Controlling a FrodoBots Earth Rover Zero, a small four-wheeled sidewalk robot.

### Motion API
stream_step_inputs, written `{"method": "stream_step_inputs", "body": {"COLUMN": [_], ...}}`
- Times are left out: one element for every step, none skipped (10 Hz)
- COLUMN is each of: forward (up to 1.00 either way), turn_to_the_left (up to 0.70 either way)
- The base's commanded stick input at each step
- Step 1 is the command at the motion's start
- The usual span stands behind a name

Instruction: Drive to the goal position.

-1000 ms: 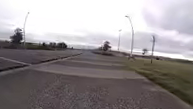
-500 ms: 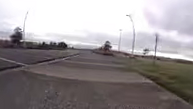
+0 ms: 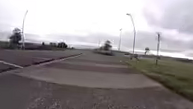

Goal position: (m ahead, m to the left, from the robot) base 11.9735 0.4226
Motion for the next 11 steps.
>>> {"method": "stream_step_inputs", "body": {"forward": [0.15, 0.0, 0.0, 0.0, 0.0, 0.0, 0.28, 0.58, 0.7, 0.7, 0.7], "turn_to_the_left": [0.0, 0.0, 0.0, 0.0, 0.0, 0.0, 0.0, 0.0, 0.0, 0.0, 0.0]}}
